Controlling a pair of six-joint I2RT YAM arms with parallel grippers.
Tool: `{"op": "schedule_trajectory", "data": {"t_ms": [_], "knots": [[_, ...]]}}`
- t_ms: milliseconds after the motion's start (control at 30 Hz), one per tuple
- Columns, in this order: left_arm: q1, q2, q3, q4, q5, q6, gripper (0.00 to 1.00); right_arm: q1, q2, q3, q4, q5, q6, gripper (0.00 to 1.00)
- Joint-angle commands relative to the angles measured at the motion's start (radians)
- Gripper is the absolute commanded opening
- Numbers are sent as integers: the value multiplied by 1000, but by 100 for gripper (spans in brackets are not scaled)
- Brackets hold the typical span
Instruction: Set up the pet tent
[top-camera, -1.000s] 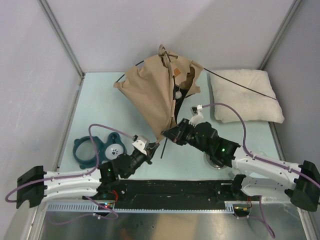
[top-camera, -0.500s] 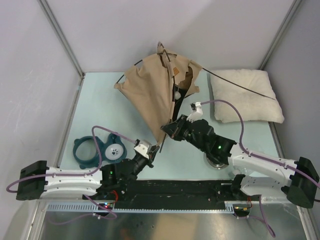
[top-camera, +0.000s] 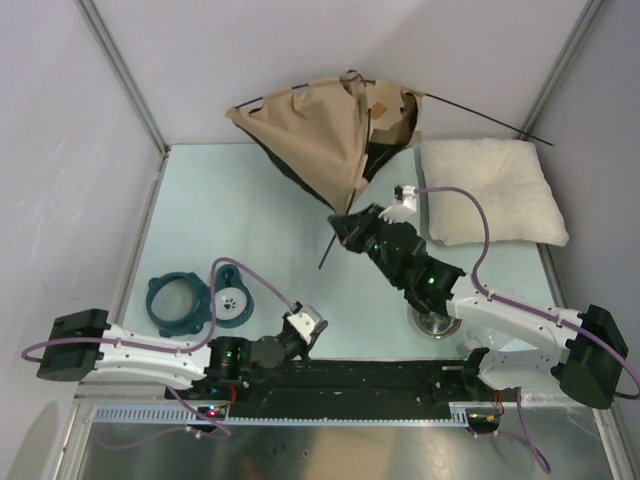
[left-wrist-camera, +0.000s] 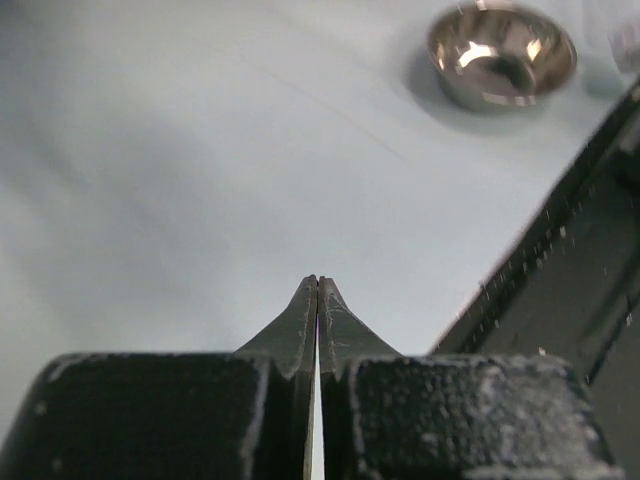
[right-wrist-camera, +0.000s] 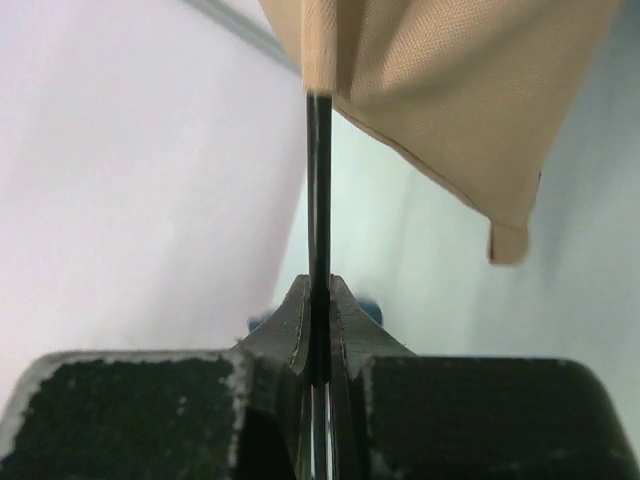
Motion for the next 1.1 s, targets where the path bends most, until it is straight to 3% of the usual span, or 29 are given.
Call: {"op": "schedule_trajectory", "data": {"t_ms": [0, 333, 400, 500, 533, 567, 633, 767, 933, 1067], "knots": [[-36, -2, -8, -76, 46, -52, 0, -41, -2, 84, 202, 230, -25, 0], [-22, -113, -28, -95, -144, -103, 2, -42, -37, 84, 126, 156, -12, 0], [2, -147, -28, -96, -166, -106, 26, -49, -49, 84, 101, 120, 11, 0], [44, -183, -6, -95, -164, -59, 53, -71, -70, 87, 47, 53, 55, 0], [63, -187, 3, -94, -157, -36, 75, -80, -79, 88, 29, 32, 71, 0], [80, -185, 14, -93, -148, -17, 87, -92, -86, 89, 9, 5, 88, 0], [128, -169, 32, -86, -111, 22, 96, -112, -106, 93, -24, -38, 116, 0], [212, -89, 60, 9, -51, 116, 99, -138, -143, 115, -98, -95, 169, 0], [272, 82, 55, 433, 54, 401, 100, -173, -170, 149, -175, -166, 282, 0], [358, 234, 97, 719, 190, 502, 100, -190, -178, 185, -239, -225, 358, 0]]}}
